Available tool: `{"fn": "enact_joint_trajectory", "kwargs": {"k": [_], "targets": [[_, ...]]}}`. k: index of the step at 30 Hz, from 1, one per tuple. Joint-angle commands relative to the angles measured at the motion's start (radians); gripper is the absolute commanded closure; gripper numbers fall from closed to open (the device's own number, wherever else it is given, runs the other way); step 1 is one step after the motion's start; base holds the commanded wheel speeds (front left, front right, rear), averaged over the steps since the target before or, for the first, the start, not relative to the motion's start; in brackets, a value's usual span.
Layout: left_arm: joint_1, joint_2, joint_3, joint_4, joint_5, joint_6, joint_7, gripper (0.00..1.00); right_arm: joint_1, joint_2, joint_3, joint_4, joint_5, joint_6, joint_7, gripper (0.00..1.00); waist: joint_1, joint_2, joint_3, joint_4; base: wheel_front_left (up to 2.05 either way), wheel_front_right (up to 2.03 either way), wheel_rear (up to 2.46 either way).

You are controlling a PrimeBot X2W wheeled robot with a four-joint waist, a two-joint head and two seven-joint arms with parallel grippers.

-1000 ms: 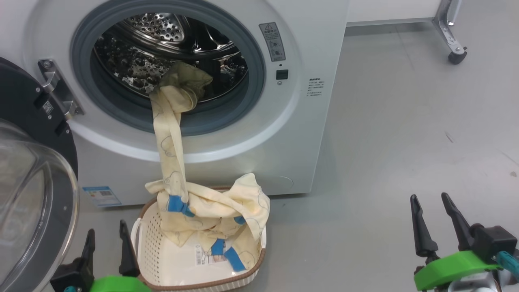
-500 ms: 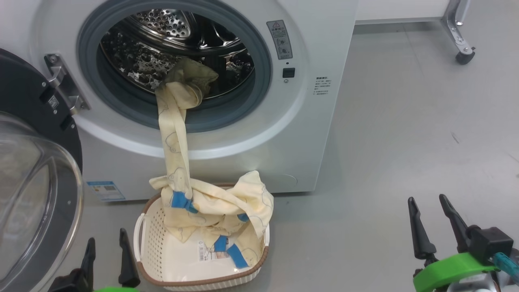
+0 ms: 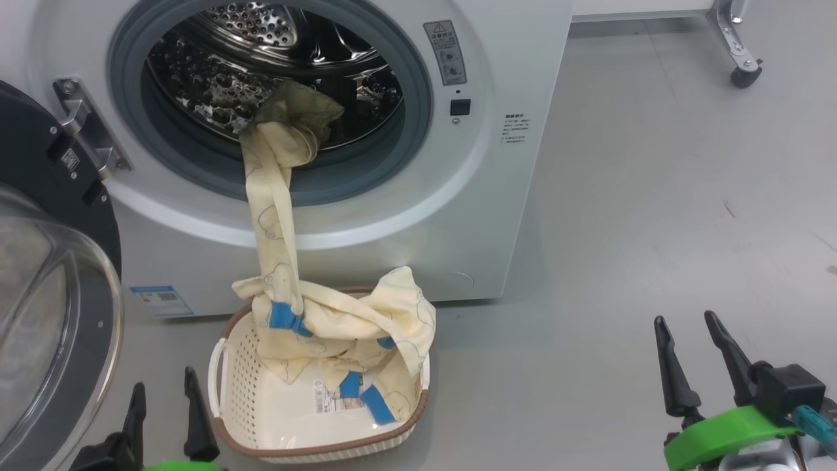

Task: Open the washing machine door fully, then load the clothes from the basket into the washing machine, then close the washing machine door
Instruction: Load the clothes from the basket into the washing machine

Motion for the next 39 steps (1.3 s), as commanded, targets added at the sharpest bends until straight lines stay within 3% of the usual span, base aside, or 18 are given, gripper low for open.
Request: {"fn": "enact_joint_trajectory", "kwargs": {"k": [1, 18, 29, 39], "targets": [[-0.034, 0.011, 0.037, -0.032, 0.004, -0.002, -0.011, 0.00, -0.047, -0.014, 0.024, -0.030, 0.001, 0.004, -0.007, 0.00, 0.0001, 0.0000, 0.000, -0.002, 0.00, 0.00, 0.00], [-0.127, 0.011, 0.006, 0.054, 0.020, -0.036, -0.011, 0.00, -0.065, -0.012, 0.069, -0.027, 0.012, 0.004, -0.007, 0.00, 0.0001, 0.0000, 0.041, -0.065, 0.00, 0.00, 0.00], [-0.332, 0.032, -0.009, 0.247, 0.009, -0.086, -0.010, 0.00, -0.120, -0.011, 0.107, -0.027, 0.034, 0.004, -0.007, 0.00, 0.0001, 0.0000, 0.138, -0.111, 0.00, 0.00, 0.00], [-0.548, 0.061, 0.001, 0.419, 0.000, -0.089, -0.011, 0.00, -0.214, -0.011, 0.153, -0.027, 0.054, 0.004, -0.007, 0.00, 0.0001, 0.0000, 0.271, -0.136, 0.00, 0.00, 0.00]]}}
